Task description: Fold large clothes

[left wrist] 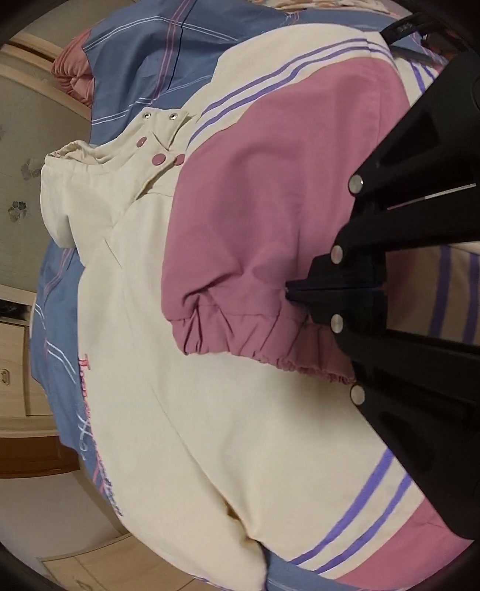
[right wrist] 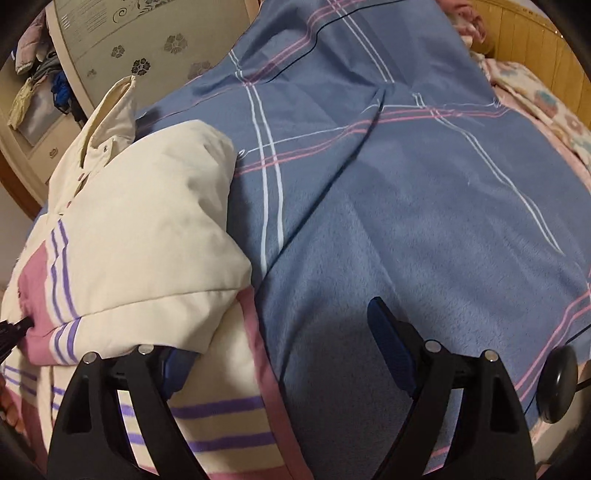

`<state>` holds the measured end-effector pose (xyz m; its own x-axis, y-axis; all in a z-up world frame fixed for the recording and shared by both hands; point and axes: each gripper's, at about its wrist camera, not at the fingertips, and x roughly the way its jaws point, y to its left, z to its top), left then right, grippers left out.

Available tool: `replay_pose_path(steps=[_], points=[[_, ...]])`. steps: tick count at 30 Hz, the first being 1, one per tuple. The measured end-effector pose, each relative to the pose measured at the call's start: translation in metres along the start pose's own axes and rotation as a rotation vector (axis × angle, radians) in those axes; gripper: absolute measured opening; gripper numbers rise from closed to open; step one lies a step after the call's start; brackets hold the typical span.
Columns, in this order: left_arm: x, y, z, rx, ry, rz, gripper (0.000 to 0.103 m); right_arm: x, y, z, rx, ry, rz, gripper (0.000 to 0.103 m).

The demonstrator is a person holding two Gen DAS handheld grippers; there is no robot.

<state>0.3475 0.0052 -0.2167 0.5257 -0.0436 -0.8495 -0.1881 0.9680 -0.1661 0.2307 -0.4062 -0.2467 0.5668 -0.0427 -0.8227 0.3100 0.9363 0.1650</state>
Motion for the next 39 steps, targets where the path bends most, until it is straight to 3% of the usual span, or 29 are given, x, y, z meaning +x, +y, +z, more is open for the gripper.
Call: replay_pose_path(steps=[3,4,6,7,8,9,10,14,19,23,24,25,26,28,29,34,39], points=[[-0.014,0.002,0.005,0.004,-0.044,-0.014,0.003,-0.024,0.003,-0.004,-0.042,0.010,0.022,0.085],[-0.024,0.006,0.006,-0.011,-0.068,-0.033,0.003,-0.042,0.002,-0.007,-0.047,-0.023,0.054,0.085],[-0.040,0.013,0.006,-0.043,-0.090,-0.068,0.003,-0.078,0.005,-0.012,-0.056,-0.141,0.116,0.075],[-0.047,0.015,0.004,-0.060,-0.080,-0.085,0.009,-0.088,0.009,-0.012,-0.077,-0.174,0.133,0.062],[-0.051,0.013,0.001,-0.066,-0.060,-0.098,0.011,-0.095,0.018,-0.010,-0.109,-0.189,0.152,0.050],[-0.051,0.009,-0.001,-0.067,-0.033,-0.125,0.011,-0.097,0.027,-0.008,-0.133,-0.186,0.176,0.047],[-0.051,0.005,-0.006,-0.058,0.001,-0.161,0.012,-0.094,0.034,-0.006,-0.151,-0.173,0.197,0.046],[-0.034,-0.008,-0.023,-0.022,0.109,-0.183,0.012,-0.059,0.068,-0.011,-0.205,-0.068,0.213,0.046],[0.002,-0.015,-0.002,-0.016,0.053,-0.096,0.012,-0.008,0.091,-0.011,-0.200,0.009,0.189,0.042],[0.009,-0.017,0.010,-0.006,0.053,-0.095,0.013,0.016,0.095,-0.009,-0.186,0.023,0.170,0.043],[0.001,-0.014,0.009,-0.009,0.047,-0.116,0.017,0.011,0.094,-0.010,-0.190,0.011,0.175,0.043],[-0.010,-0.007,0.006,-0.015,0.028,-0.143,0.036,0.004,0.092,-0.013,-0.190,-0.008,0.201,0.047],[-0.025,0.002,0.001,-0.028,-0.008,-0.168,0.066,-0.006,0.088,-0.018,-0.178,-0.048,0.264,0.054],[-0.053,0.032,-0.005,-0.093,-0.097,-0.198,0.089,-0.015,0.080,-0.027,-0.149,-0.116,0.377,0.088],[-0.064,0.053,-0.007,-0.144,-0.132,-0.226,0.089,-0.013,0.077,-0.034,-0.142,-0.139,0.433,0.092],[-0.086,0.196,-0.010,-0.544,-0.188,-0.347,0.100,0.007,0.070,-0.042,-0.109,-0.104,0.491,0.094],[-0.065,0.321,-0.033,-0.935,-0.140,-0.354,0.100,0.008,0.077,-0.043,-0.138,-0.119,0.483,0.098]])
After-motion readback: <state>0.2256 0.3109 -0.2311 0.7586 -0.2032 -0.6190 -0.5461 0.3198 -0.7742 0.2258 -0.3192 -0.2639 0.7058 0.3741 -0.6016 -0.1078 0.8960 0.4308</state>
